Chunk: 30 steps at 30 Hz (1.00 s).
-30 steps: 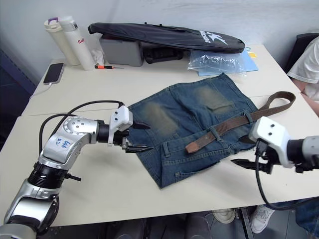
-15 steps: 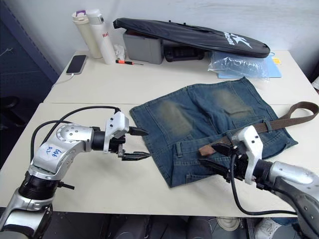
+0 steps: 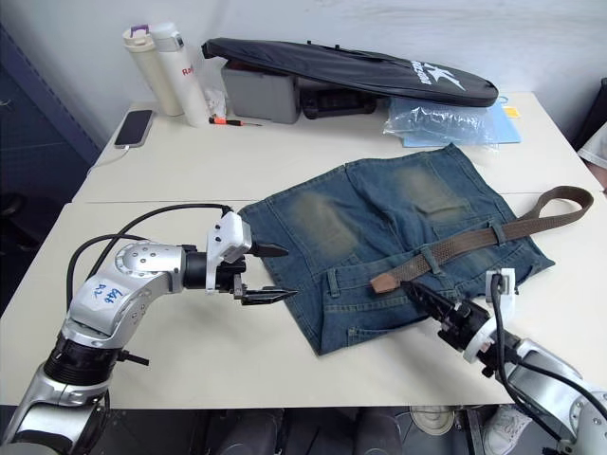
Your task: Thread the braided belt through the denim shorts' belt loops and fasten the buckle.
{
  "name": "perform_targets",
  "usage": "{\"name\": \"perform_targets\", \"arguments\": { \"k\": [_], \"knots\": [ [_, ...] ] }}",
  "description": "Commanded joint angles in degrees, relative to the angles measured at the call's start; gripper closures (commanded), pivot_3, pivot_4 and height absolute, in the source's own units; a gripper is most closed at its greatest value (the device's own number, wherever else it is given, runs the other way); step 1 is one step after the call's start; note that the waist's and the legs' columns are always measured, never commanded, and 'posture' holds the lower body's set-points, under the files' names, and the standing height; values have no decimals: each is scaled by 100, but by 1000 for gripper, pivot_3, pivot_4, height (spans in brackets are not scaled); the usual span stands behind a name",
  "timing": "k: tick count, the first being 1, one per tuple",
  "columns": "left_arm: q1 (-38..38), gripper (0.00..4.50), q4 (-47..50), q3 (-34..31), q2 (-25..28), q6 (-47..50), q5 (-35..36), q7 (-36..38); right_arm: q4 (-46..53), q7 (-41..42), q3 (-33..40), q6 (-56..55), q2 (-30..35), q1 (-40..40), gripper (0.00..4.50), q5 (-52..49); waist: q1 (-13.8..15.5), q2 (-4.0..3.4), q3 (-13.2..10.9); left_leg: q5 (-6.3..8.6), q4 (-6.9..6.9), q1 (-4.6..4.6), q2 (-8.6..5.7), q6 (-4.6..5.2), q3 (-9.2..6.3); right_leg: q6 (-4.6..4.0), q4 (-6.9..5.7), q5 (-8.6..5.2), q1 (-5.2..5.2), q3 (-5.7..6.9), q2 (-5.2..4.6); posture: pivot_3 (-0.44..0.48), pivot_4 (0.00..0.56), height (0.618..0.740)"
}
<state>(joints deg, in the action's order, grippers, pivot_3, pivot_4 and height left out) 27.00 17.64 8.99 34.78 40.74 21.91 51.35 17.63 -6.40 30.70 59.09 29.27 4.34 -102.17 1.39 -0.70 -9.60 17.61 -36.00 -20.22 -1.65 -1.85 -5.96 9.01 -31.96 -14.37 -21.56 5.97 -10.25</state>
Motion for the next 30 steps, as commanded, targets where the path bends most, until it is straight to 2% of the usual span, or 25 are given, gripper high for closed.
{"name": "perform_targets", "arguments": {
  "k": [1, 9, 19, 27, 30],
  "knots": [
    [53, 0, 205, -116, 34, -30, 52, -49, -81, -555, -252, -471, -16, -228, 444, -604, -9, 0, 0, 0, 0, 0, 0, 0, 1, 0, -1, 0, 0, -1, 1, 0, 150, 740],
    [17, 0, 241, -171, 141, -22, 51, -126, -275, -1037, -853, -1043, -247, -327, 444, -656, -3, -3, 2, 6, -1, 2, 21, -7, 11, 1, -7, 1, -1, -8, 22, 0, 150, 740],
    [-102, 0, 321, -214, 252, -33, 95, -168, 5, -1280, -630, -1253, -23, 116, 444, -1083, 9, -6, 4, 22, -4, 4, 49, 2, 16, -16, -2, -1, -4, -16, 48, 0, 150, 740],
    [-83, 0, 325, -188, 251, -42, 85, -153, -43, -1490, -773, -1247, 31, -146, 444, -1083, 8, -6, 4, 23, -6, 4, 51, 3, 18, -25, 10, -5, -7, -22, 53, 0, 150, 740],
    [-72, 0, 333, -196, 249, -42, 76, -172, -198, -1954, -1047, -1431, 67, -275, 444, -1017, 5, -6, 4, 23, -5, 4, 53, 3, 18, -26, 9, -6, -10, -23, 55, 0, 150, 740]
  ]
}}
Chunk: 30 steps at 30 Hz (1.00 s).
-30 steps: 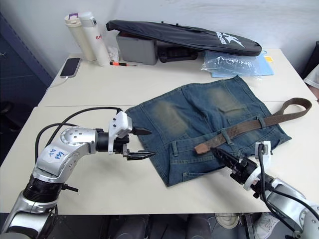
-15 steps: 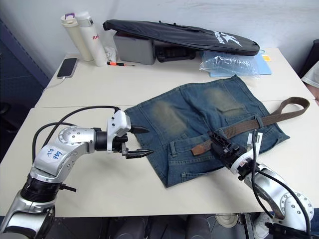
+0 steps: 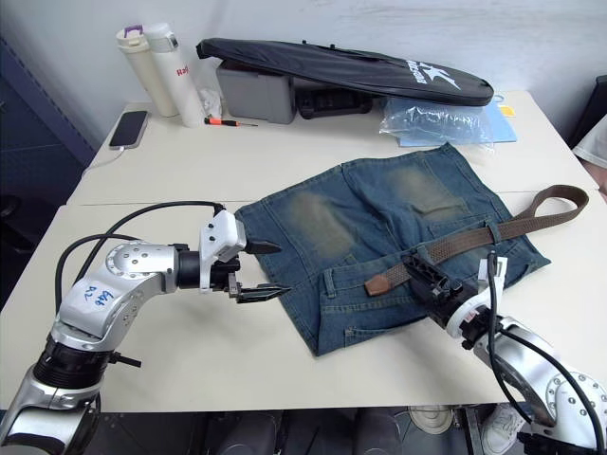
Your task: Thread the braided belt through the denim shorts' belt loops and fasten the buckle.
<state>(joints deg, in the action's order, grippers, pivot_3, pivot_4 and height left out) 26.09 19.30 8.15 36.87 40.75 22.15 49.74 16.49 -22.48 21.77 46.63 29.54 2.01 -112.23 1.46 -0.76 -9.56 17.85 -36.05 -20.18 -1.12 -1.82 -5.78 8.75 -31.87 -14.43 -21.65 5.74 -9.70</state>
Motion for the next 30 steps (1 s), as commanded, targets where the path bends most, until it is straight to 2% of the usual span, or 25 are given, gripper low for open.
{"name": "perform_targets", "arguments": {
  "k": [1, 10, 14, 20, 29, 30],
  "knots": [
    [18, 0, 170, -118, 44, -45, 49, -15, -115, -483, -215, -230, 51, -65, 444, 38, -2, 0, 0, 0, -1, 0, 0, 0, 0, 0, 0, 0, 0, 0, 0, 0, 150, 740],
    [-75, 0, 217, -178, 42, -63, 39, -108, 90, -1637, -458, -421, 396, -93, 444, 19, 32, 10, 6, 0, -4, 0, 2, 0, 6, -4, 4, 0, 3, -7, 2, 0, 150, 740],
    [-105, 0, 228, -192, -17, -68, 40, -215, 481, -2233, -597, -560, 283, -100, 444, -77, 65, 10, 6, 1, -4, -1, 1, -1, 5, -3, 16, 0, 3, -12, 3, 0, 150, 740],
    [-152, 0, 287, -164, -91, -73, 56, -330, 513, -2821, -767, -941, 134, -276, 444, -33, 54, 11, 7, 7, 0, -1, 3, -1, 5, -4, 20, -2, 2, -13, 10, 0, 150, 740],
    [-174, 0, 289, -159, -66, -83, 45, -367, 148, -1839, -711, -1270, -585, -489, 444, 543, -6, 15, 11, 8, -2, -1, 9, 0, 7, -13, 18, -6, 2, -18, 15, 0, 150, 740],
    [-155, 0, 281, -138, -47, -80, 37, -346, 124, -1725, -772, -1233, -662, -417, 677, 621, -12, 13, 11, 8, -1, -1, 11, 0, 8, -18, 15, -9, 2, -19, 17, 0, 150, 740]
  ]
}}
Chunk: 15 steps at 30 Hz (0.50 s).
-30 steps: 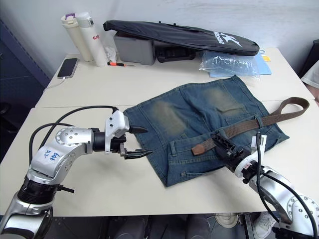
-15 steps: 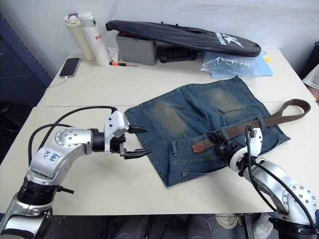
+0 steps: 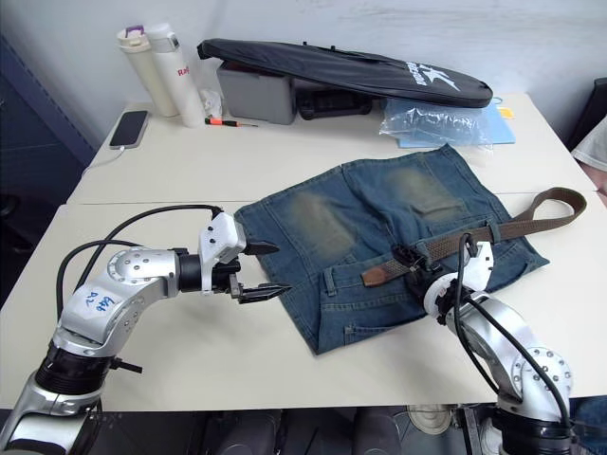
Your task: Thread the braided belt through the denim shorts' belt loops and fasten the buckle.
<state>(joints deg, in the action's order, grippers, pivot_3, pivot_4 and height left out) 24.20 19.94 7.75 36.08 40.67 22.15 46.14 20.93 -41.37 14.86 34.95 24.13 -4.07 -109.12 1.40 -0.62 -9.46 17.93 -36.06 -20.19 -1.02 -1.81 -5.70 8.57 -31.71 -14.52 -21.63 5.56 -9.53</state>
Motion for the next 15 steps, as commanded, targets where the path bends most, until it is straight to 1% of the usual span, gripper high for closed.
{"name": "perform_targets", "arguments": {
  "k": [1, 2, 3, 4, 5, 6, 7, 8, 9, 15],
  "knots": [
    [47, 0, 210, -82, 46, -70, 31, 30, -336, 240, -120, -39, -177, 239, 956, 361, -9, -1, 1, 0, 1, 0, 2, 0, 1, -1, -2, -1, 0, -1, 3, 0, 150, 740],
    [86, 0, 179, -67, 46, -70, 26, 45, -358, 321, -154, -14, -226, 273, 1183, 432, -13, 0, 1, 1, 3, 0, 7, 1, 3, -3, -3, -2, 0, -3, 9, 0, 150, 740],
    [121, 0, 149, -55, 44, -71, 22, 56, -371, 390, -168, 0, -268, 293, 1608, 491, -17, -1, 1, 2, 3, 0, 11, 0, 4, -6, -4, -3, 0, -4, 13, 0, 150, 740],
    [143, 0, 129, -53, 41, -72, 20, 64, -376, 430, -167, 4, -295, 296, 2245, 533, -21, -1, 2, 2, 4, 0, 14, 0, 6, -9, -6, -5, -1, -5, 17, 0, 150, 740],
    [168, 0, 103, -43, 39, -83, 12, 78, -377, 489, -168, 15, -321, 307, 2730, 572, -24, -2, 2, 2, 4, 0, 17, 0, 6, -11, -8, -7, -3, -7, 20, 0, 150, 740],
    [180, 0, 89, -36, 38, -90, 6, 88, -377, 529, -167, 23, -338, 314, 3078, 598, -25, -2, 2, 2, 5, 0, 19, 0, 9, -14, -11, -8, -6, -9, 22, 0, 150, 740],
    [185, 0, 84, -35, 41, -94, 3, 97, -372, 556, -168, 29, -351, 322, 3681, 619, -26, -2, 2, 2, 6, 0, 20, 0, 10, -17, -14, -10, -9, -10, 23, 0, 150, 740],
    [205, 0, 60, -27, 36, -103, -3, 107, -366, 634, -162, 33, -384, 330, 4194, 616, -29, -3, 2, 2, 7, 0, 22, 0, 13, -18, -15, -10, -13, -12, 25, 0, 150, 740],
    [219, 0, 42, -21, 32, -109, -8, 115, -364, 750, -162, 72, -384, 331, 4467, 617, -29, -3, 2, 2, 8, 0, 24, 0, 15, -20, -18, -11, -19, -16, 28, 0, 150, 740],
    [248, 0, -23, 29, 4, -166, -47, 153, -102, 1195, -195, 299, -322, 335, 4467, 324, -31, -6, 2, 2, 10, -6, 32, -1, 43, -23, -41, -12, -71, -51, 42, 0, 150, 740]
  ]
}}
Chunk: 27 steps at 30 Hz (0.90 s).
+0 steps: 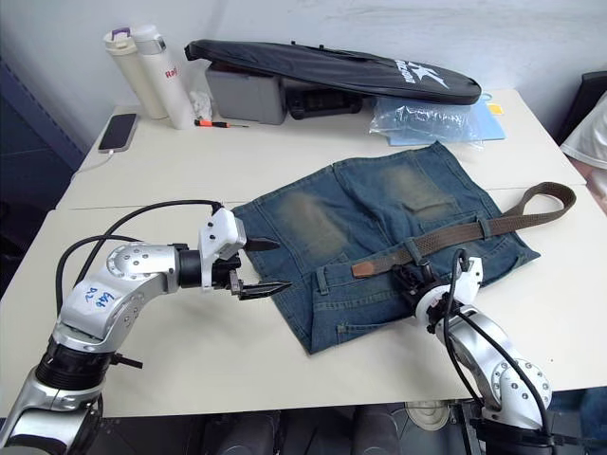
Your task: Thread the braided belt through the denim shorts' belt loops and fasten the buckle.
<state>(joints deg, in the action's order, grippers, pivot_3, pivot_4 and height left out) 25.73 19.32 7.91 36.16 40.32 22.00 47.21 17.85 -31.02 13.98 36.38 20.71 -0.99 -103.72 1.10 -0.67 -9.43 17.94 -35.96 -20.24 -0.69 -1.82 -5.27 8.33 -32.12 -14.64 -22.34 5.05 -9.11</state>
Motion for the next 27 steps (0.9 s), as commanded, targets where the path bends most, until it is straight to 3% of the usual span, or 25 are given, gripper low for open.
{"name": "perform_targets", "arguments": {
  "k": [1, 10, 27],
  "knots": [
    [98, 0, 34, 23, -11, -142, -36, 50, 262, 217, -118, 189, 39, 11, 4467, -276, 0, -1, -1, 0, 0, 0, 4, 0, 12, 0, -7, 0, -9, -14, 6, 0, 150, 740],
    [124, 0, 3, 36, -13, -198, -56, 68, 458, 419, -617, 631, 298, -109, 4467, -318, 0, -4, -2, 9, 3, 5, 41, 12, 46, -24, -1, 2, -27, -67, 61, 0, 150, 740],
    [127, 0, 179, -80, 380, 82, 68, 217, 48, 952, -1672, 829, -451, -462, 4467, 1170, -43, -5, -1, 13, 3, 7, 44, 18, 61, -29, 1, 5, -32, -81, 65, 0, 150, 740]
  ]
}}
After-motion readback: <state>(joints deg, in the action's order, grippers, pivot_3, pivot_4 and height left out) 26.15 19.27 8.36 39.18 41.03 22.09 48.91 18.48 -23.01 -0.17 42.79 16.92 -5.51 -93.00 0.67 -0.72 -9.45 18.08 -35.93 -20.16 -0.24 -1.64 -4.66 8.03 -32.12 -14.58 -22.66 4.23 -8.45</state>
